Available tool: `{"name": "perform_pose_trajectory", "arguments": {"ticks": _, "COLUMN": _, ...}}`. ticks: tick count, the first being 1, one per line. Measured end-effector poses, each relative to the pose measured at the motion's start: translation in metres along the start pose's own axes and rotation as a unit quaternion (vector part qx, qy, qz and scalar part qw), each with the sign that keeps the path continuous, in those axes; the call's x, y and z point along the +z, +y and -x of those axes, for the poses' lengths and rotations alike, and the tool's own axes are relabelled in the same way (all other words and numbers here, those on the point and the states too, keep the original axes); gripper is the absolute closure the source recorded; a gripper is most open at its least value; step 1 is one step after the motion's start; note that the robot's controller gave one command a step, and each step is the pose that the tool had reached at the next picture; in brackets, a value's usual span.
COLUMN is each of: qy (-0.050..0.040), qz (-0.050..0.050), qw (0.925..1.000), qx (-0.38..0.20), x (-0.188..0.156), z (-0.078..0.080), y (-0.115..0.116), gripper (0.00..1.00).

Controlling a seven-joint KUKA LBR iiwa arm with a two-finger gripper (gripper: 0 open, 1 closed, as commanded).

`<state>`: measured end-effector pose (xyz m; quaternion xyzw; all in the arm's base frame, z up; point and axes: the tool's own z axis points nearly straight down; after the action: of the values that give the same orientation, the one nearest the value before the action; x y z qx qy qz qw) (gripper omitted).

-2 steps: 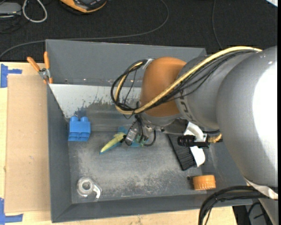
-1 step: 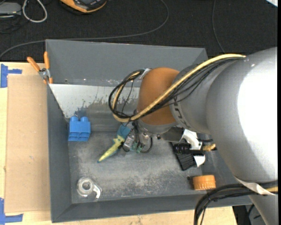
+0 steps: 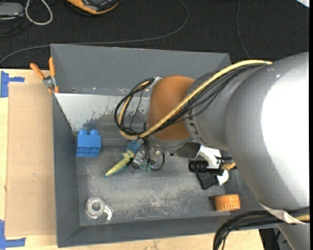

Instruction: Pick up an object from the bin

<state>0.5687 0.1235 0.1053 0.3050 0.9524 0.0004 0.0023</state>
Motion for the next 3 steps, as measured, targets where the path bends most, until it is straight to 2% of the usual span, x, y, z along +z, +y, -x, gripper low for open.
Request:
{"name": "perform_pose_trajectory", "arguments": {"ticks": 1, "qy": 0.0027, "qz": -0.001, "qw": 1.0000, "qx": -0.005, "x": -0.004, "z": -0.003, "y": -0.006, "gripper": 1.00}}
{"name": "perform_pose_trajectory", "arguments": {"ticks": 2, "qy": 0.0002, "qz": 0.001, "qw": 0.9999, "qx": 0.015, "x": 0.028, "z": -0.007, "y": 0.013, "gripper": 1.00}}
{"name": "perform_pose_trajectory", "arguments": {"ticks": 3, "qy": -0.0013, "qz": 0.005, "qw": 0.9996, "qx": 0.028, "x": 0.032, "z": -0.005, "y": 0.003, "gripper": 1.00}}
